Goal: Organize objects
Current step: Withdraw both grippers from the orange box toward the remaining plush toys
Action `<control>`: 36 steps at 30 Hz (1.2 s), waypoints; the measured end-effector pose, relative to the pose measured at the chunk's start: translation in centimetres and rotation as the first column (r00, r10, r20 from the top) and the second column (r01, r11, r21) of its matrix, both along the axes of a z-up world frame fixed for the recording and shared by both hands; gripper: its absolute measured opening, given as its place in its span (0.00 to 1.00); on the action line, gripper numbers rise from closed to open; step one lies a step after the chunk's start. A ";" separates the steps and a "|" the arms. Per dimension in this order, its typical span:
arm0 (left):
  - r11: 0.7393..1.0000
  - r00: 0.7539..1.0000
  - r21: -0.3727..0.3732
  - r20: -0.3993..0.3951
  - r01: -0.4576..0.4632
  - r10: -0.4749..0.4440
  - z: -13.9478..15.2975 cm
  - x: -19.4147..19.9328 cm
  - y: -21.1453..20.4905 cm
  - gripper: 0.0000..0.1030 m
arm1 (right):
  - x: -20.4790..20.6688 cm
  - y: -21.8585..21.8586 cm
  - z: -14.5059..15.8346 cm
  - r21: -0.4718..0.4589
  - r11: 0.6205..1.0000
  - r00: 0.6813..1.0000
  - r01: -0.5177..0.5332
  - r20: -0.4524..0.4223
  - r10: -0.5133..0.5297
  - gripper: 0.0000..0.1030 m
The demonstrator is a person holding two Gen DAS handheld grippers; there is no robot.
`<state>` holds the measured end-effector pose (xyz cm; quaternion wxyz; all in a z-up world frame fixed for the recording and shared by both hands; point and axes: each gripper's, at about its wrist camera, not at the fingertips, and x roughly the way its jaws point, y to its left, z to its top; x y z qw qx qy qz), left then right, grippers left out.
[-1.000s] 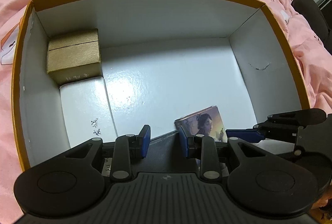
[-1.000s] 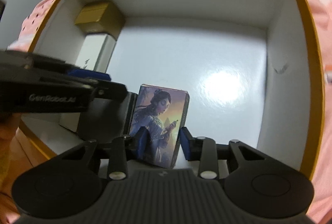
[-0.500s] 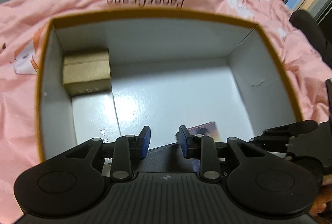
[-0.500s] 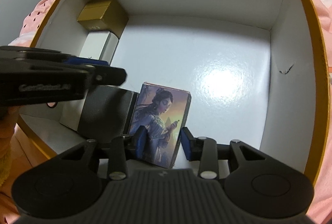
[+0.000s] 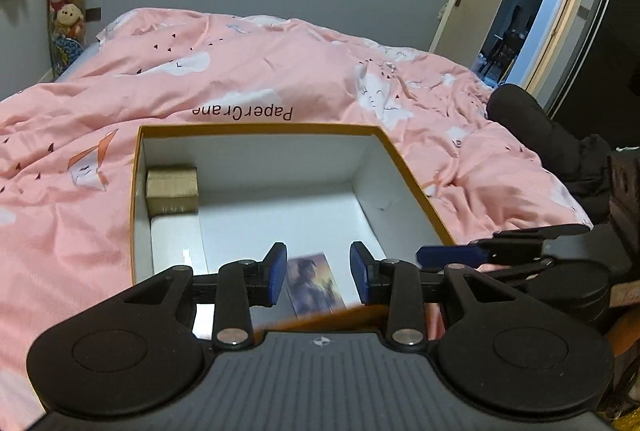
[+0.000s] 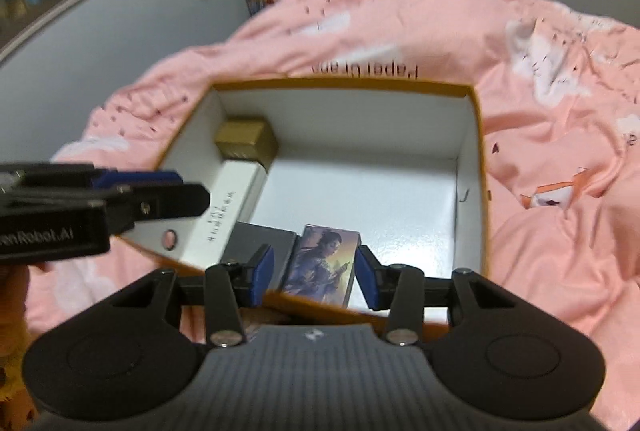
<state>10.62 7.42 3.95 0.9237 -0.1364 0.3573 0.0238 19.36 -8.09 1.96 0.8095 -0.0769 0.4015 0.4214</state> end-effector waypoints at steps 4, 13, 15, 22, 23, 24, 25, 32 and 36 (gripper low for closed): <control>1.000 1.000 0.001 -0.015 -0.002 0.002 -0.4 -2.0 -1.1 0.39 | -2.3 -2.3 0.6 0.018 1.000 1.000 0.016 -0.004 -0.016 0.45; 0.987 0.973 -0.117 -0.213 -0.113 0.086 -5.1 -4.0 -0.5 0.43 | -6.3 -4.5 -3.6 -0.063 0.997 0.997 0.036 -0.061 -0.040 0.42; 0.984 0.961 -0.121 -0.258 -0.129 0.095 -6.5 -4.1 -0.3 0.46 | -6.6 -4.5 -4.7 -0.092 0.995 0.997 0.036 -0.064 -0.042 0.41; 0.975 0.933 -0.167 -0.350 -0.147 0.081 -10.0 -4.9 -0.7 0.50 | -6.4 -4.8 -6.3 -0.108 0.993 0.993 0.051 -0.100 -0.062 0.40; 0.974 0.932 -0.163 -0.350 -0.157 0.092 -10.0 -5.0 -0.8 0.50 | -6.3 -4.8 -6.5 -0.109 0.992 0.992 0.056 -0.108 -0.068 0.40; 0.977 0.937 -0.149 -0.335 -0.155 0.097 -9.7 -5.1 -1.0 0.50 | -6.1 -4.9 -6.5 -0.112 0.992 0.991 0.062 -0.113 -0.075 0.40; 0.981 0.944 -0.129 -0.314 -0.147 0.100 -9.3 -5.2 -1.2 0.50 | -6.2 -5.1 -6.3 -0.113 0.991 0.991 0.066 -0.110 -0.078 0.40; 0.995 0.980 -0.062 -0.179 0.073 -0.083 -6.3 -5.4 -4.4 0.49 | -7.5 -8.0 -3.5 -0.102 0.991 0.992 0.092 -0.079 -0.100 0.50; 0.980 0.967 -0.043 -0.157 0.196 -0.200 -6.0 -5.5 -6.7 0.49 | -8.8 -10.0 -2.8 -0.154 0.982 0.990 0.112 -0.063 -0.123 0.57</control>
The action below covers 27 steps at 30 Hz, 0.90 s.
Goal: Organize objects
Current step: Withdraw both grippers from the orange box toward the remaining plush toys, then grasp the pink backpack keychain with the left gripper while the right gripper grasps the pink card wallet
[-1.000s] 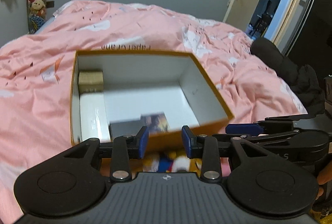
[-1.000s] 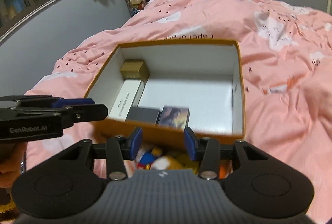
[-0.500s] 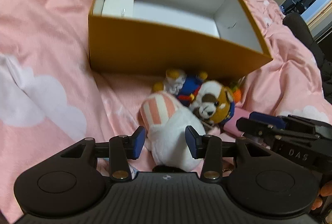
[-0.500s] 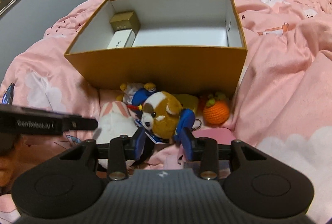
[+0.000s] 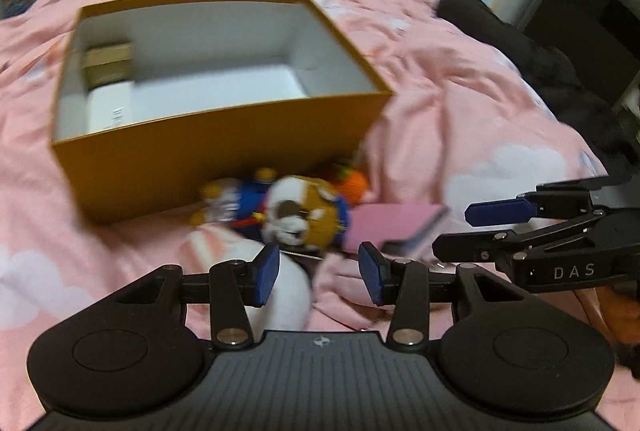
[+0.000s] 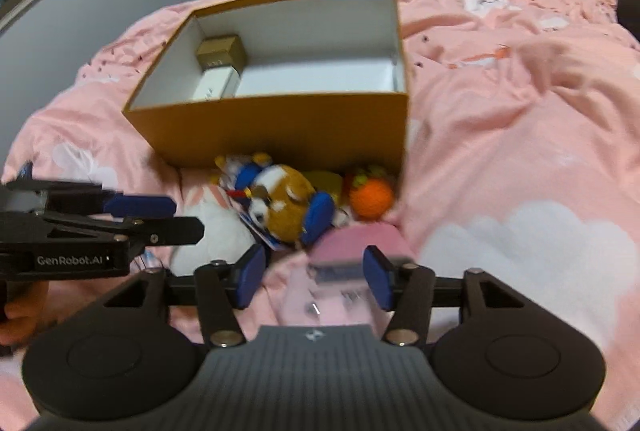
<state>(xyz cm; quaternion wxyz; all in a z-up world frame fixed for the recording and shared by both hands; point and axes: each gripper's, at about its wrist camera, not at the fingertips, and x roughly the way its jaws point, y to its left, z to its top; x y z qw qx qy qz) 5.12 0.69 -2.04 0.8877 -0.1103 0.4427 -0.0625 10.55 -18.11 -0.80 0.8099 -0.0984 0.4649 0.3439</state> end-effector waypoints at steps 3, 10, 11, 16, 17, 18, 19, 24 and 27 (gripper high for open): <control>0.999 0.999 0.022 -0.007 0.047 -0.047 -0.2 0.2 -1.2 0.49 | -0.6 -1.3 -0.7 -0.040 0.999 0.999 0.013 -0.028 -0.015 0.59; 0.995 0.996 0.041 -0.032 0.088 -0.087 -0.8 0.5 -2.5 0.50 | -0.8 -2.1 -3.5 -0.080 0.996 0.992 -0.032 -0.125 0.021 0.60; 0.995 0.995 0.045 -0.035 0.094 -0.092 -0.8 0.6 -2.6 0.49 | -0.8 -2.0 -3.6 -0.074 0.996 0.992 -0.041 -0.123 0.032 0.56; 0.990 0.992 0.073 -0.024 0.124 -0.123 -0.5 0.7 -3.1 0.50 | -0.3 -0.9 -2.7 -0.004 0.997 0.995 -0.071 -0.071 0.071 0.36; 0.989 0.992 0.074 -0.022 0.125 -0.124 -0.5 0.7 -3.1 0.50 | 0.0 -0.7 -2.4 0.012 0.997 0.995 -0.078 -0.053 0.079 0.33; 0.989 0.992 0.074 -0.020 0.127 -0.126 -0.5 0.9 -3.0 0.50 | 0.2 -0.4 -2.2 0.029 0.996 0.996 -0.084 -0.034 0.085 0.32; 0.989 0.992 0.076 -0.019 0.129 -0.128 -0.5 1.0 -3.0 0.50 | 0.5 0.0 -2.1 0.039 0.995 0.996 -0.087 -0.015 0.088 0.31; 0.981 0.987 0.108 -0.005 0.161 -0.161 -0.7 2.5 -3.4 0.50 | 2.4 1.6 -2.7 -0.004 0.999 0.995 -0.053 0.083 0.054 0.18; 0.980 0.987 0.112 -0.022 0.162 -0.161 -1.4 3.8 -3.6 0.50 | 4.0 1.5 -2.9 0.049 0.999 0.998 -0.016 0.067 0.013 0.17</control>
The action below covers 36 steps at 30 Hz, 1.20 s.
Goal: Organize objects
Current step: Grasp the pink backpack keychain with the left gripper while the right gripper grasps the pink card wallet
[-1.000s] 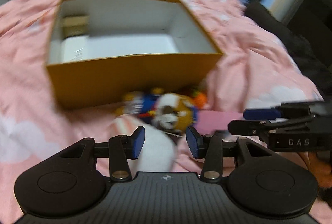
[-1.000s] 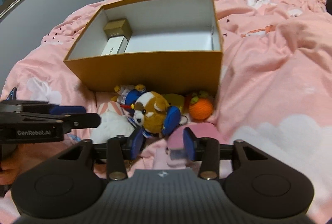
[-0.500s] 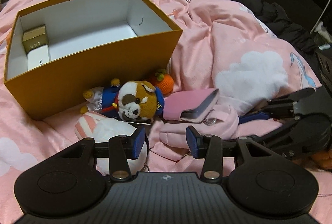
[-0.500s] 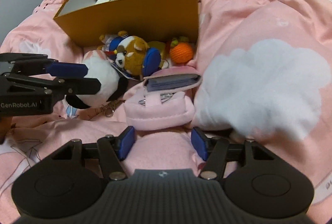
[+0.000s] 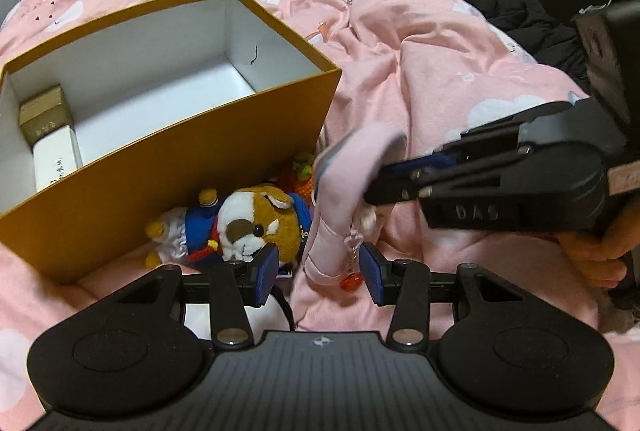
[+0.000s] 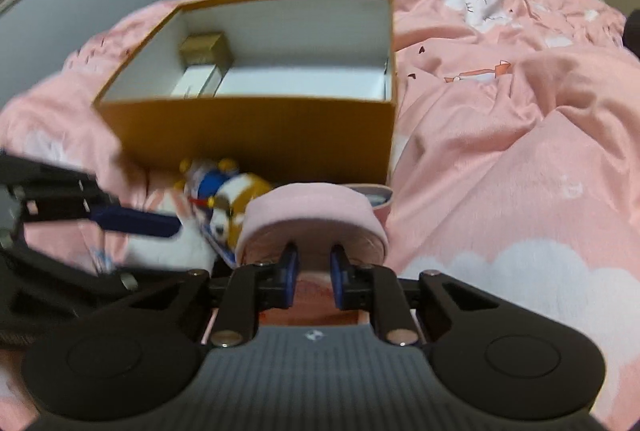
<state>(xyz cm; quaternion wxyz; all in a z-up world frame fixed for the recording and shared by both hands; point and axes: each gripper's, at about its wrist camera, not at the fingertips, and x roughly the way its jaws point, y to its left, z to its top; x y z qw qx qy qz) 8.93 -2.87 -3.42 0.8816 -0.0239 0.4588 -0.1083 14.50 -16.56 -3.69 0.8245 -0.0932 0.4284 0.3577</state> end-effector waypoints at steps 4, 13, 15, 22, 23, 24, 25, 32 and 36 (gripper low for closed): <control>0.999 0.999 0.017 0.013 0.029 -0.029 -0.4 1.3 -1.0 0.50 | 1.3 0.0 -0.2 0.043 0.998 0.999 0.039 -0.010 -0.038 0.17; 0.999 1.000 0.042 0.015 -0.019 0.018 -2.0 4.1 -2.7 0.42 | 2.3 -0.6 -0.7 0.122 0.990 0.997 0.070 -0.053 -0.064 0.17; 0.998 0.999 0.056 0.030 -0.019 0.018 -2.2 4.1 -3.0 0.39 | 2.3 -0.7 -0.8 0.127 0.989 0.996 0.073 -0.052 -0.067 0.17; 0.998 0.996 0.001 0.061 -0.071 0.070 -0.4 2.4 -1.4 0.30 | 2.0 -2.8 1.1 0.165 0.981 0.994 0.106 -0.046 -0.100 0.27; 0.996 0.995 -0.020 0.059 -0.085 0.086 0.0 2.1 -0.9 0.30 | 1.9 -3.2 1.4 0.168 0.980 0.994 0.110 -0.030 -0.107 0.31; 0.994 0.993 -0.044 0.055 -0.103 0.106 0.4 1.6 -0.2 0.30 | 1.9 -3.7 1.7 0.170 0.978 0.993 0.121 -0.027 -0.118 0.33; 0.991 0.991 -0.062 0.054 -0.116 0.119 0.9 1.3 0.3 0.30 | 2.1 -4.0 1.8 0.164 0.977 0.991 0.134 -0.032 -0.130 0.34; 0.971 0.975 -0.115 0.044 -0.212 0.218 4.0 -0.7 3.7 0.30 | 3.6 -3.8 1.4 0.141 0.972 0.982 0.186 -0.068 -0.178 0.34; 0.957 0.961 -0.097 0.012 -0.274 0.276 4.3 -0.9 5.3 0.30 | 5.1 -1.8 1.6 0.153 0.970 0.981 0.192 -0.064 -0.184 0.34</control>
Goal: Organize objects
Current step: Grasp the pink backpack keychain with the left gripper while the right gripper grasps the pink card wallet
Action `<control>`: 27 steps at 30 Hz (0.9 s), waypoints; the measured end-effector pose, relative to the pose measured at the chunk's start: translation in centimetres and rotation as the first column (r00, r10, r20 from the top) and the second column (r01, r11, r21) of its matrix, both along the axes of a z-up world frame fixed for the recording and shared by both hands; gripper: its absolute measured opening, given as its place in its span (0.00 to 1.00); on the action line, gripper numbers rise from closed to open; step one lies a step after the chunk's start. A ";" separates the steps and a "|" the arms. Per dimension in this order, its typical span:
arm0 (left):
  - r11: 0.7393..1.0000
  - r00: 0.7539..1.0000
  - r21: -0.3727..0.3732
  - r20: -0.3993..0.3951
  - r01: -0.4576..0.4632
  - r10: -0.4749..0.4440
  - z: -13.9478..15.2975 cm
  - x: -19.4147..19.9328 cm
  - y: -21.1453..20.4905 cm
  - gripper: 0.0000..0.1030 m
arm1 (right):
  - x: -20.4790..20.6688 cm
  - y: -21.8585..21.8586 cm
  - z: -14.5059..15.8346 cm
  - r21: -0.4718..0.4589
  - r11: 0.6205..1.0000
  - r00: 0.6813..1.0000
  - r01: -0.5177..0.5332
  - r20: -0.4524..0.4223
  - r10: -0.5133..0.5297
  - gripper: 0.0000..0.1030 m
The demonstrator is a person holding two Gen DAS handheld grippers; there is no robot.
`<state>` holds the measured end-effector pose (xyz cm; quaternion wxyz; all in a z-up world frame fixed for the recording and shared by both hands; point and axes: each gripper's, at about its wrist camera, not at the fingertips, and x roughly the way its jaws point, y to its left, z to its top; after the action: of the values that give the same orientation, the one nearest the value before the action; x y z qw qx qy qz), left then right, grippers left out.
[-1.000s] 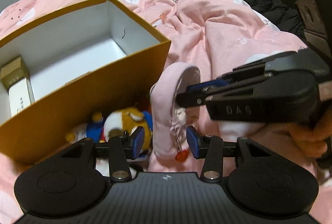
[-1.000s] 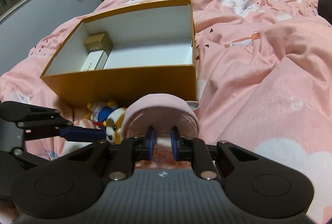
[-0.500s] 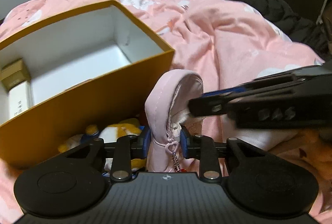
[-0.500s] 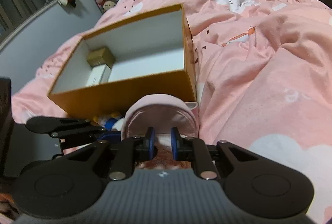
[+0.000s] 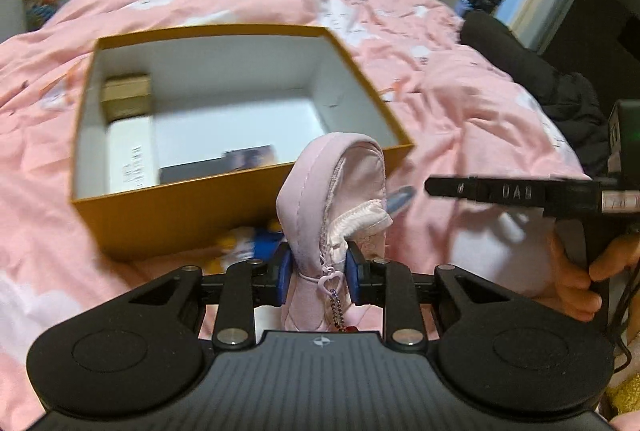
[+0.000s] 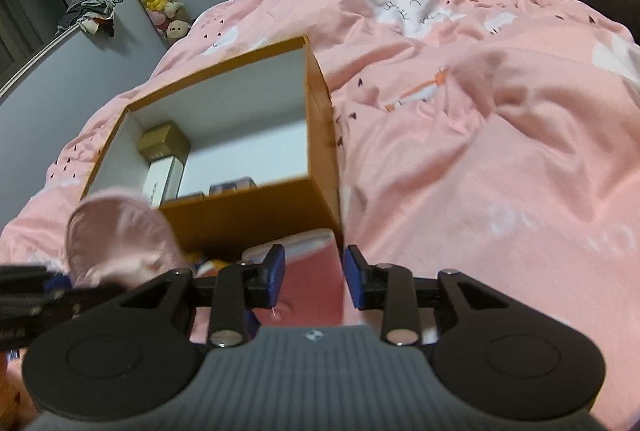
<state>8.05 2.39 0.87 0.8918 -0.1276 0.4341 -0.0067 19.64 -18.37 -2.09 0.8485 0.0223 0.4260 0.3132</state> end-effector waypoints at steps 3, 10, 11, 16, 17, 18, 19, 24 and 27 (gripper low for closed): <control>0.999 0.999 -0.011 -0.028 -0.038 0.038 -0.7 0.0 0.9 0.30 | 1.3 1.5 -0.5 -0.017 1.000 1.000 0.003 -0.001 -0.003 0.34; 0.998 0.998 -0.033 -0.017 -0.062 0.061 -2.4 -0.2 2.1 0.29 | 0.4 1.2 -1.3 -0.024 0.997 0.997 -0.069 -0.019 0.069 0.41; 0.997 0.998 -0.032 -0.015 -0.068 0.067 -2.5 0.0 2.2 0.29 | 0.2 1.2 -1.5 -0.028 0.995 0.995 -0.096 -0.015 0.095 0.46; 0.996 0.997 -0.045 -0.013 -0.076 0.076 -2.7 0.0 2.6 0.29 | -0.4 1.5 -3.0 -0.071 0.983 0.985 -0.170 -0.008 0.170 0.47; 0.996 0.997 -0.043 -0.012 -0.075 0.075 -2.7 0.0 2.6 0.29 | -0.1 1.8 -3.4 -0.093 0.978 0.982 -0.188 -0.013 0.188 0.48; 0.996 0.997 -0.042 -0.011 -0.075 0.074 -2.8 0.0 2.6 0.29 | 0.3 2.1 -3.7 -0.116 0.971 0.978 -0.207 -0.016 0.207 0.52; 0.996 0.997 -0.043 -0.012 -0.075 0.075 -2.8 0.1 2.7 0.29 | 0.7 2.4 -4.1 -0.137 0.967 0.976 -0.217 -0.015 0.217 0.54; 0.996 0.997 -0.037 -0.020 -0.079 0.078 -2.8 0.4 2.7 0.29 | 3.0 3.2 -5.5 -0.118 0.951 0.958 -0.287 -0.051 0.283 0.66; 0.996 0.997 -0.036 -0.026 -0.079 0.079 -2.9 0.4 2.7 0.30 | 4.1 2.9 -6.5 -0.008 0.937 0.931 -0.350 -0.108 0.348 0.77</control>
<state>8.49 5.10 -1.99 0.8834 -0.1613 0.4395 0.0221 23.77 -15.47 -8.63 0.7559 -0.0487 0.4715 0.4515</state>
